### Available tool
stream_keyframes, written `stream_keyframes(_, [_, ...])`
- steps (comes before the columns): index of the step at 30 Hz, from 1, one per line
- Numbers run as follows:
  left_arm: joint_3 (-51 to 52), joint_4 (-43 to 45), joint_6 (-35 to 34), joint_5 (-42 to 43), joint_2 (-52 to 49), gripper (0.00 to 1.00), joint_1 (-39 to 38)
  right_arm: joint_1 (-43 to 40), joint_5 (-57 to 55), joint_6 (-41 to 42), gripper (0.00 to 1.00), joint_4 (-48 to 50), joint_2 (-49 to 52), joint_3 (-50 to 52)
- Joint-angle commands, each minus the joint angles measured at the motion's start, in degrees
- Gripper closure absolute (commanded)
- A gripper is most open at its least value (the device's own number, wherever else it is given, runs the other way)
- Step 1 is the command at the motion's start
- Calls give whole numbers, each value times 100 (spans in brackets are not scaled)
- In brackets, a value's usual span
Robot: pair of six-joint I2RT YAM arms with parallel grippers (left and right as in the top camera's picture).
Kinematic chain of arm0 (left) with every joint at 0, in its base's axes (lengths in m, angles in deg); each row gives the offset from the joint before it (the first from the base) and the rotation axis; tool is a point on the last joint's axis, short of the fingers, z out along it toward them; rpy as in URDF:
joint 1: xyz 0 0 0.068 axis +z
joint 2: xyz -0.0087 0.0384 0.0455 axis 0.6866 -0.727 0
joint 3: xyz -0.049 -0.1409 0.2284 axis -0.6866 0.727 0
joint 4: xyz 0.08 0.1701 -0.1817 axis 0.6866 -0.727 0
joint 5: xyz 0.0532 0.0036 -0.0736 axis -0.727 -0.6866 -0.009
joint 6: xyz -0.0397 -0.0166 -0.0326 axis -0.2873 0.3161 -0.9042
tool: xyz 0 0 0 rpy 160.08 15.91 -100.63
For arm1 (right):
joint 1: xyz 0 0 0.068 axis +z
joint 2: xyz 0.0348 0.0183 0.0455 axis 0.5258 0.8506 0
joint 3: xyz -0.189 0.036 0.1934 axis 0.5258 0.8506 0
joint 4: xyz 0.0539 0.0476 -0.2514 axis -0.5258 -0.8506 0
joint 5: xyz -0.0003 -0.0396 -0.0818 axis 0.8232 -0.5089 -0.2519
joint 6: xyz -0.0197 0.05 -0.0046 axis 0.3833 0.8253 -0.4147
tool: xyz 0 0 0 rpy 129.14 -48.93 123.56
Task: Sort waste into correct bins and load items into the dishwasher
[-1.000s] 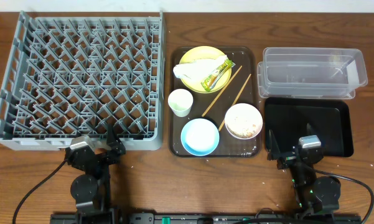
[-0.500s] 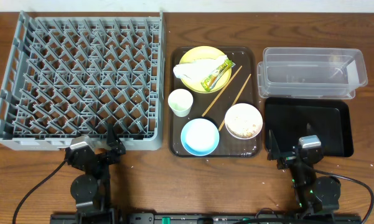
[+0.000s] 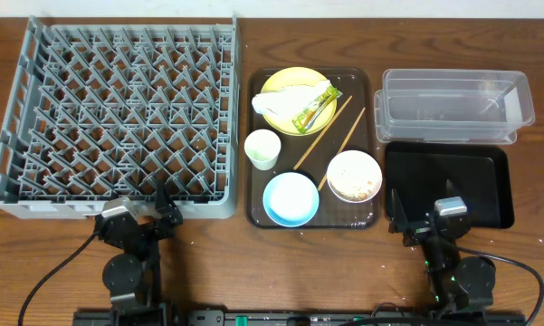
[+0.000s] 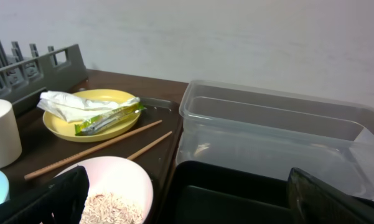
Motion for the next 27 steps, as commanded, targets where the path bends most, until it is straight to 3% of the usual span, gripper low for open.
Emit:
stream_keyframes(1, [136,-166,13,-48,0,7,-7,48,-50,57,1,-28,2,7])
stream_keyframes(27, [136,-162,13,-28,0,7,-7,50,-118,-74,1,125,2,7])
